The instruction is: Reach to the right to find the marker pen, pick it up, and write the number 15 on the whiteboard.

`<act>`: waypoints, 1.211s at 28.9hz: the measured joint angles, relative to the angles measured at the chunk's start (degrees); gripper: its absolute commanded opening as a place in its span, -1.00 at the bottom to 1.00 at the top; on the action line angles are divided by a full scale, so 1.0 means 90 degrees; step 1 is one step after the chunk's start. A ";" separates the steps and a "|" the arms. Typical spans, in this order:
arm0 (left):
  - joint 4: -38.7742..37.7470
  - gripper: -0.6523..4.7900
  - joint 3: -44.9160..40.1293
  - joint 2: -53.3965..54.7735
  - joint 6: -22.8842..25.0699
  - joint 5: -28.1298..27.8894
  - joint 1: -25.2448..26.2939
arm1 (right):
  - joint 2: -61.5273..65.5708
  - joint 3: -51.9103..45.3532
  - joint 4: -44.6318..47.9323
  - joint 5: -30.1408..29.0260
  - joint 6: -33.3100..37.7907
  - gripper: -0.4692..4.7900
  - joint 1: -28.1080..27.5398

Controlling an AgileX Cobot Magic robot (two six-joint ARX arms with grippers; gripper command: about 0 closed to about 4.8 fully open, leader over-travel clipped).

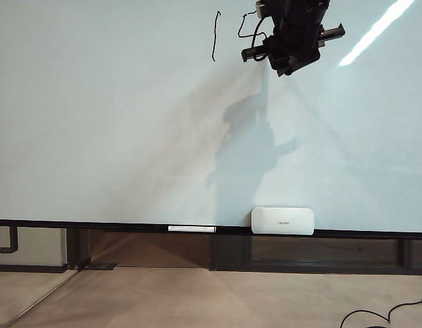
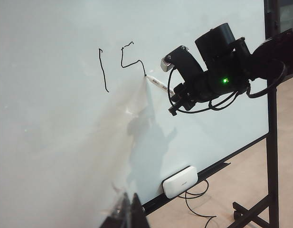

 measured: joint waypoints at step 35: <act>0.0015 -0.78 0.0000 -0.0024 0.0000 0.0000 0.0000 | 0.0119 -0.0015 0.0141 -0.0952 0.0046 -0.83 -0.0017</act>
